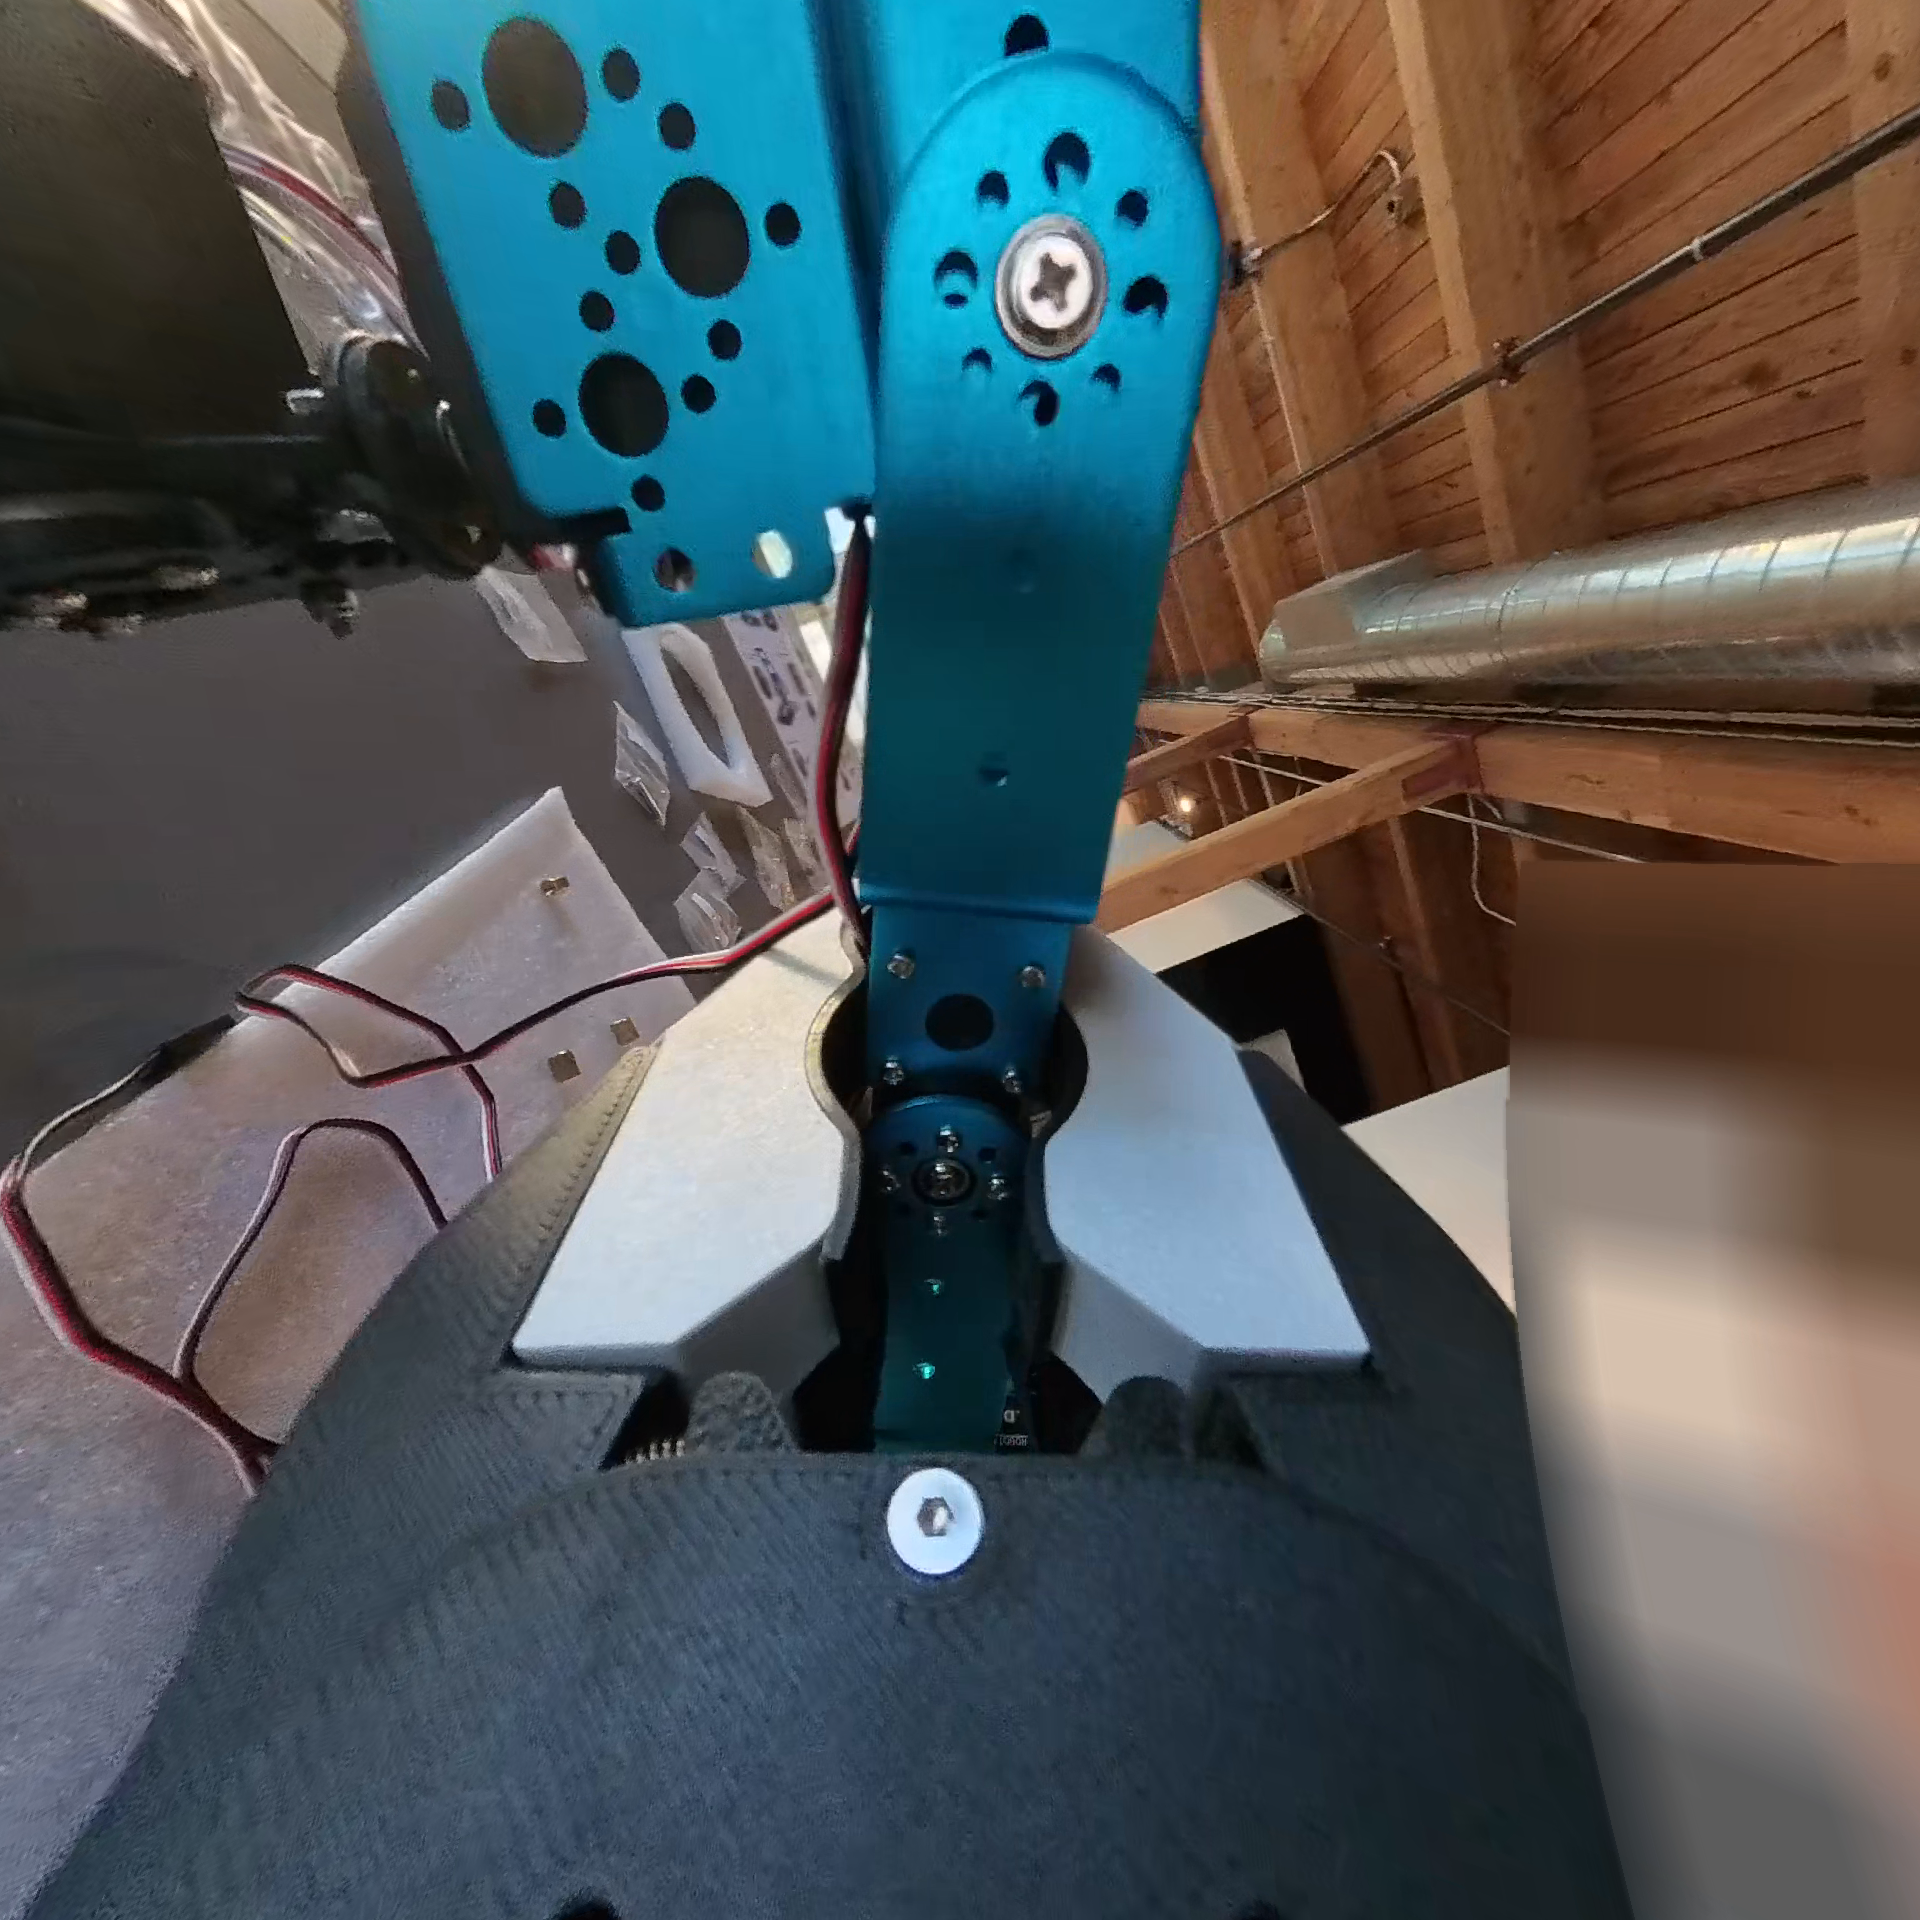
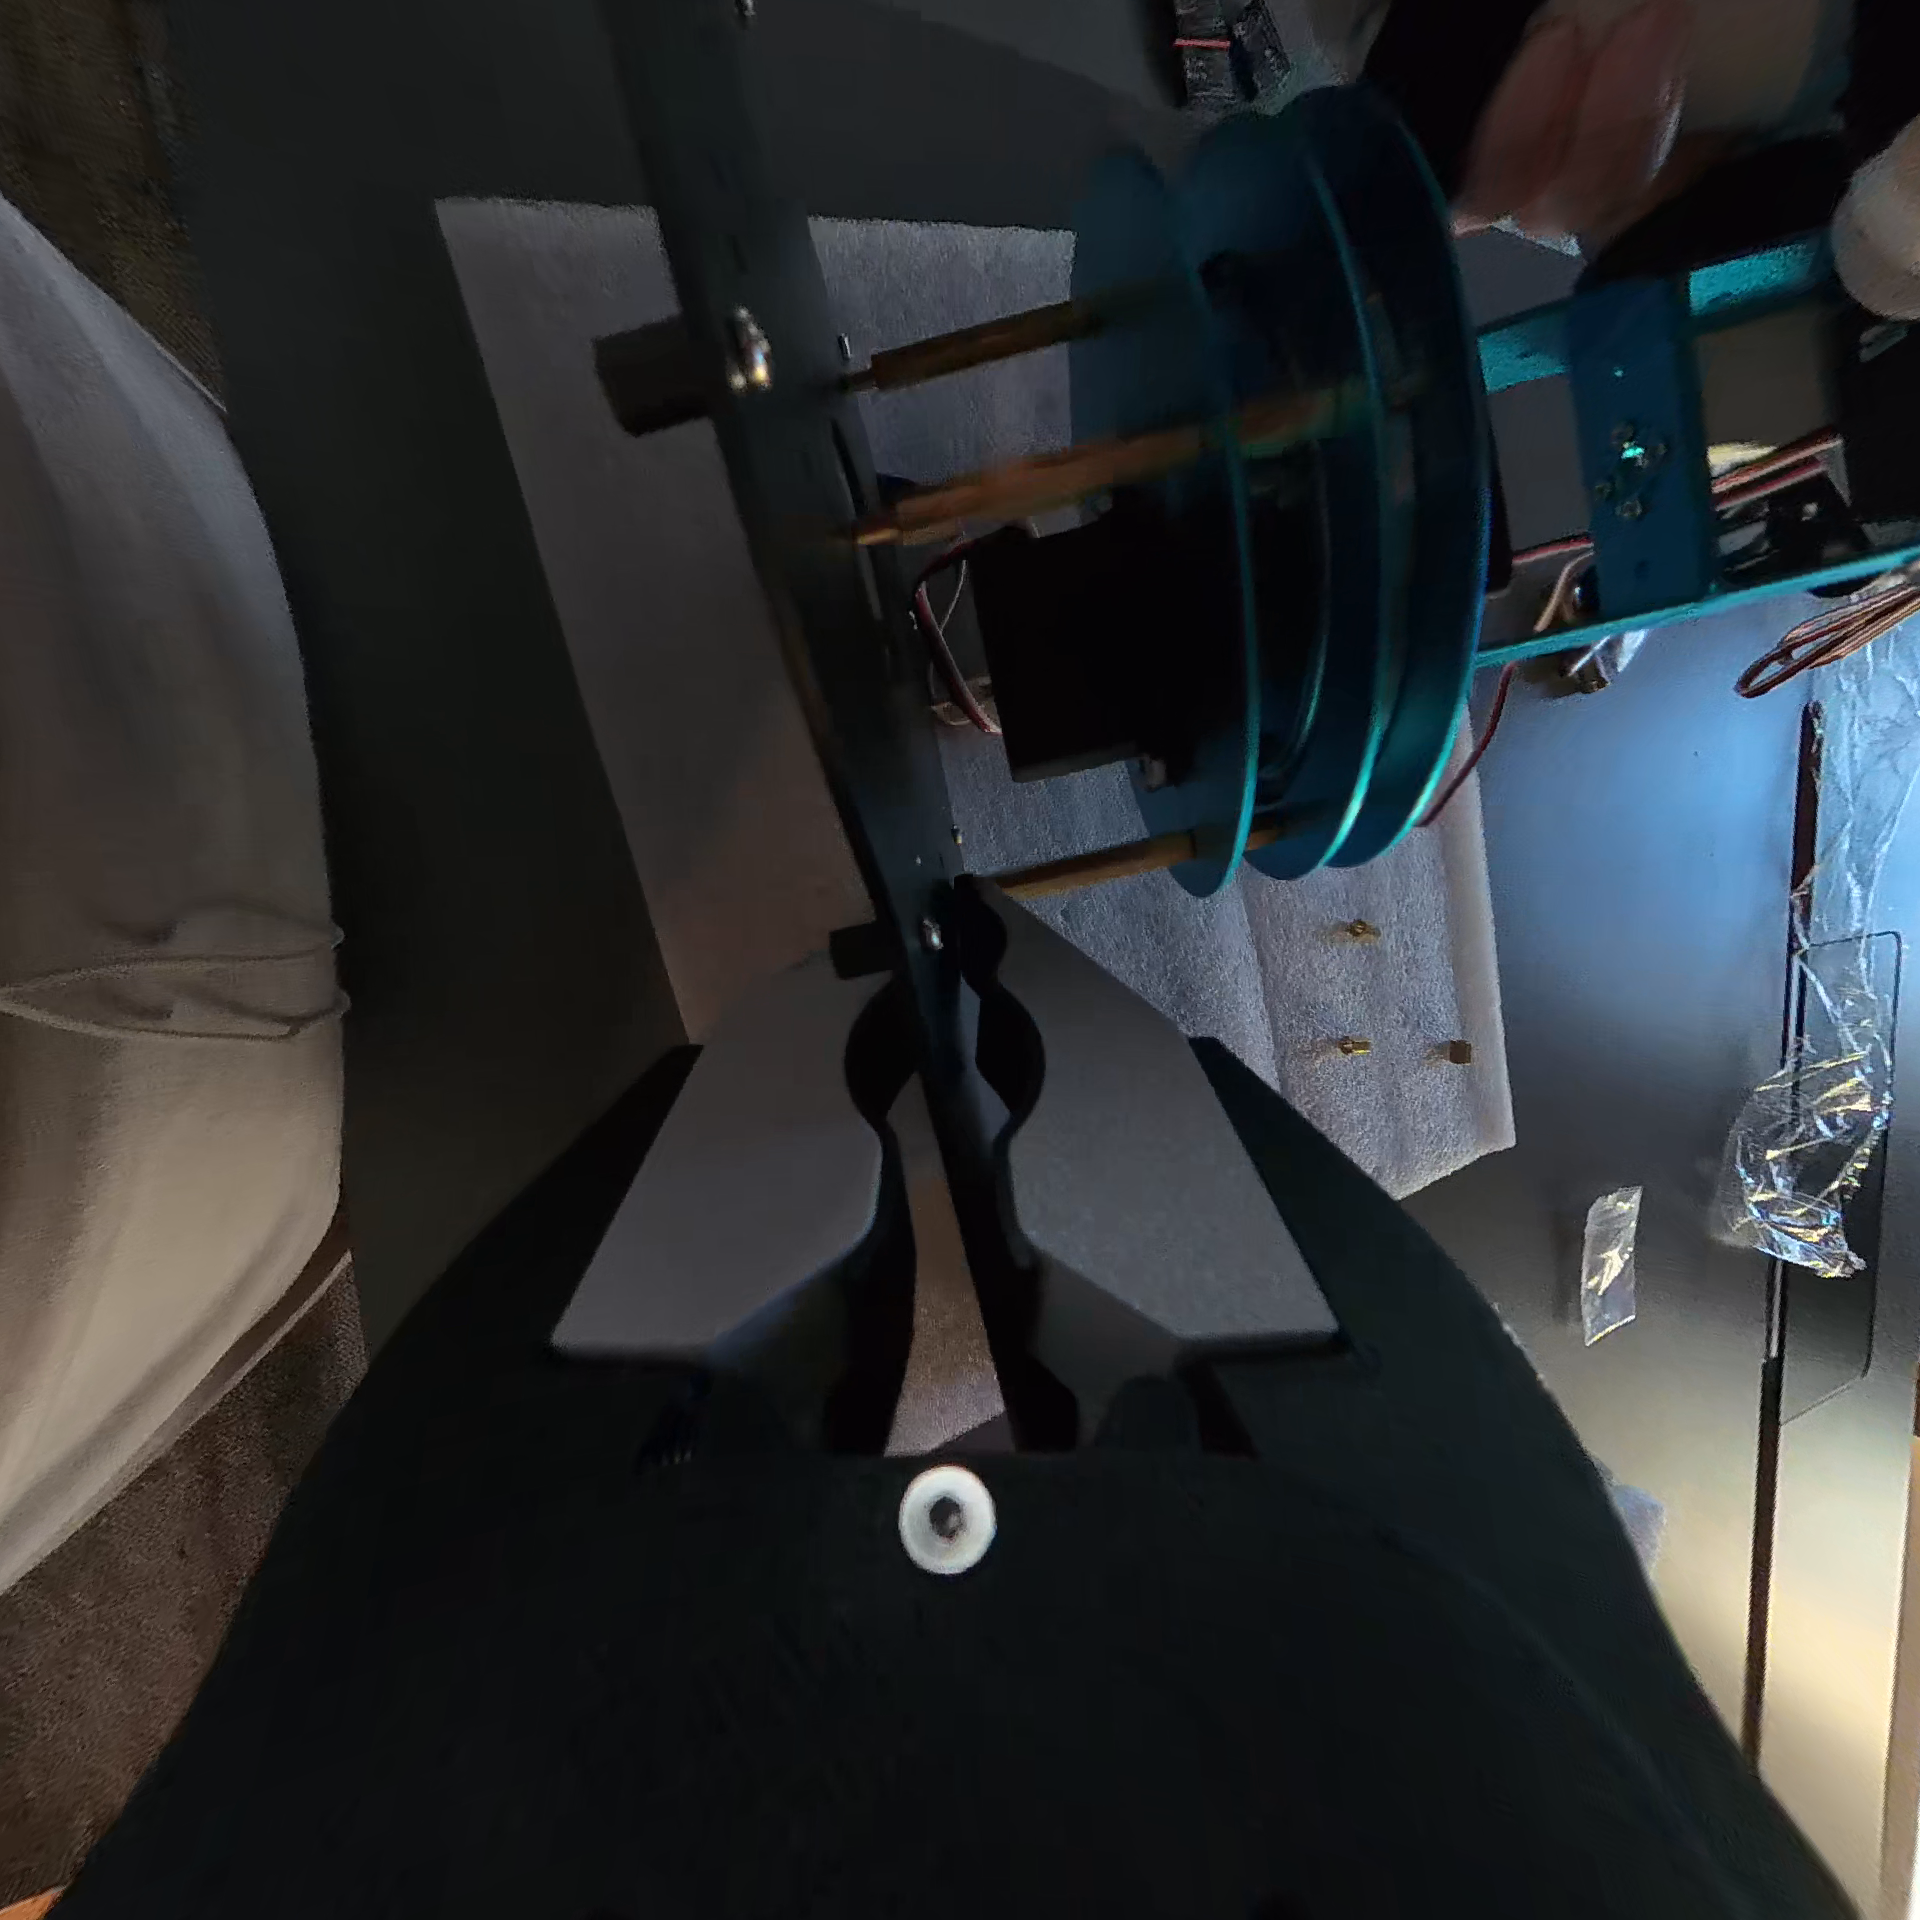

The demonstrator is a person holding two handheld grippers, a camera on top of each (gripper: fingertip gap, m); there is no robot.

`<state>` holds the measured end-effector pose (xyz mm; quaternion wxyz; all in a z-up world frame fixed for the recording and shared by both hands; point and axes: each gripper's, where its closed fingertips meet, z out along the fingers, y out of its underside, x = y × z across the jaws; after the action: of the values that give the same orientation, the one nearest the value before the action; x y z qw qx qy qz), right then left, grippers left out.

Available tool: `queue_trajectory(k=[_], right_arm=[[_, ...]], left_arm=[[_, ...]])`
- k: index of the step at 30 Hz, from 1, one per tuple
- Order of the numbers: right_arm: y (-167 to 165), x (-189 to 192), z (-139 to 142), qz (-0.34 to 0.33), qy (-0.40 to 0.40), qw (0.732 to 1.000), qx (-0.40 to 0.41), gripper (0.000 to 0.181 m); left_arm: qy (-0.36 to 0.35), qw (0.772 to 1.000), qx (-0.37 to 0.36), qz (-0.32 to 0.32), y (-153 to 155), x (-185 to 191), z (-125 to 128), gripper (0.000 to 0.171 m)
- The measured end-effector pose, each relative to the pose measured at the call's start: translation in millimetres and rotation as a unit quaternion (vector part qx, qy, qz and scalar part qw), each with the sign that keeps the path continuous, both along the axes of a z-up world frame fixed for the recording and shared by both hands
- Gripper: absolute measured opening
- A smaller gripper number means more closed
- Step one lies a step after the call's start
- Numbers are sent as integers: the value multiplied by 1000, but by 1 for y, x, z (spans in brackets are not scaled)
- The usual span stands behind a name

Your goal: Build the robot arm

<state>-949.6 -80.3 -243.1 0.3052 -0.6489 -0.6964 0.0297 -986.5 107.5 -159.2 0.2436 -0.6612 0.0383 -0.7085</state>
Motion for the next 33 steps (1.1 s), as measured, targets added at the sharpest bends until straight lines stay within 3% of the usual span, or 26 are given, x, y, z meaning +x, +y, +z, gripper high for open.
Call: queue_trajectory(k=[5, 12, 33], right_arm=[[-2, 1, -1, 3, -3, 1000, 16, 1], [-2, 5, -2, -5, 2, 999, 52, 1], [10, 17, -4, -14, -9, 995, 94, 1]], left_arm=[[34, 999, -15, -1, 3, 12, -2, 21], [11, 1000, -28, -3, 4, 12, 3, 21], [30, 999, 8, 8, -3, 10, 28, 21]])
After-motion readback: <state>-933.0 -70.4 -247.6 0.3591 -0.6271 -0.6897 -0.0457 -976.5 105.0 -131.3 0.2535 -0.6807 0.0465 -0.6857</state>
